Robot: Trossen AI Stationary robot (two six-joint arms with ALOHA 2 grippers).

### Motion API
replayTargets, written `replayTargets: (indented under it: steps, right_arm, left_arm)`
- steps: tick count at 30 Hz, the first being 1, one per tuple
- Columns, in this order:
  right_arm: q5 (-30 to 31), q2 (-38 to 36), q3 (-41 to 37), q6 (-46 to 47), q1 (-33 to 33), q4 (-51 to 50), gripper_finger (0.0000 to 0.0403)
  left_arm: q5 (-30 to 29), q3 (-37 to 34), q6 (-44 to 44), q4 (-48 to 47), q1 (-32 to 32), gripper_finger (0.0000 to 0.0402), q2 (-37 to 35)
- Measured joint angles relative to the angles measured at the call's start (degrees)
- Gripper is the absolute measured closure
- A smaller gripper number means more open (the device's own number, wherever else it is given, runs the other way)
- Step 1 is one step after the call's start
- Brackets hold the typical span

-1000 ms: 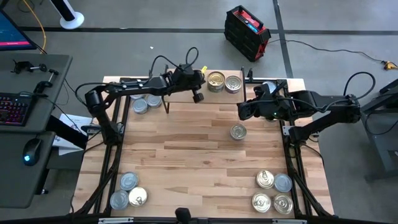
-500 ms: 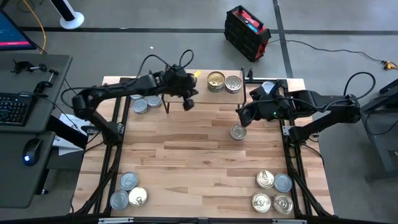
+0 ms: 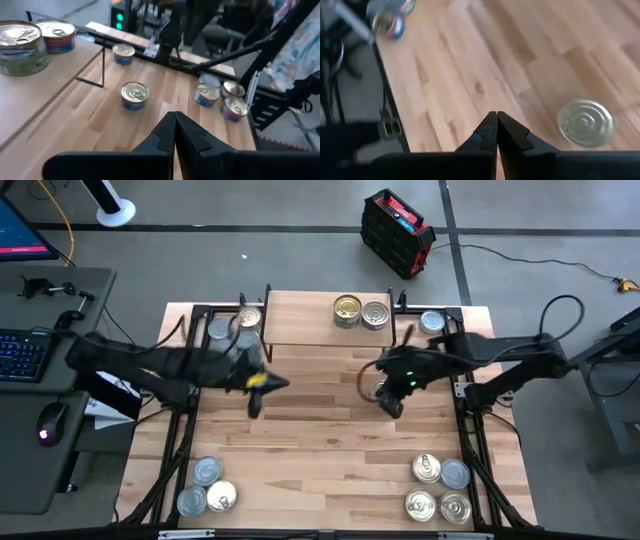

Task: Stack canned seafood by type on shelf
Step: Stack the blue pink tuna can on top of the other blue pink tuna can on the shelf

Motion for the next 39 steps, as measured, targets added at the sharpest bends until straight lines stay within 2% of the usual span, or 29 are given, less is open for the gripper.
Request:
replayTargets:
  steps: [4,8,13,17,20,25,28,31,34,36,39]
  right_arm:
    - [-5.65,5.14,0.0,-5.73,-0.67,0.66,0.0403]
    - [-4.54,8.8,-0.02,-3.08,-0.67,-3.1,0.0403]
    - [-0.13,10.24,-0.02,7.01,0.14,-10.7,0.0403]
    - [4.45,10.24,-0.02,19.93,2.3,-18.63,0.0403]
    - [4.8,10.22,-0.02,28.64,4.24,-24.26,0.0403]
    - [5.1,10.22,-0.11,33.49,6.77,-26.4,0.0403]
    - [5.01,10.22,-3.38,36.24,5.95,-21.55,0.0403]
    - [4.32,10.05,-10.81,35.26,3.61,-13.11,0.0403]
    - [-2.67,9.99,-20.13,31.76,-0.37,-1.52,0.0403]
    - [-4.45,10.05,-24.0,31.32,-2.36,3.05,0.0403]
    - [-2.41,8.4,-25.75,29.75,-3.38,7.29,0.0403]
  left_arm:
    - [-11.78,-0.82,-2.92,-2.76,-9.28,0.0402,-1.6]
    - [-17.14,-0.83,-5.31,-4.01,-14.07,0.0402,-1.95]
    - [-17.55,-0.81,-5.5,-6.97,-16.14,0.0402,-3.31]
    - [-16.82,-0.81,-4.92,-10.14,-16.33,0.0402,-4.9]
    - [-15.35,-0.81,-1.4,-10.61,-16.34,0.0402,-5.16]
    - [-14.59,-0.77,4.11,-10.64,-15.58,0.0402,-4.2]
    - [-13.68,-0.77,4.96,-10.65,-14.09,0.0401,-2.3]
    - [-12.82,-0.77,3.73,-9.49,-13.0,0.0402,0.43]
    - [-11.81,-0.83,1.75,-5.39,-13.71,0.0402,3.26]
    - [-11.97,-2.5,2.31,1.12,-15.76,0.0402,3.91]
    - [-13.0,-10.27,2.94,18.94,-18.26,0.0402,3.43]
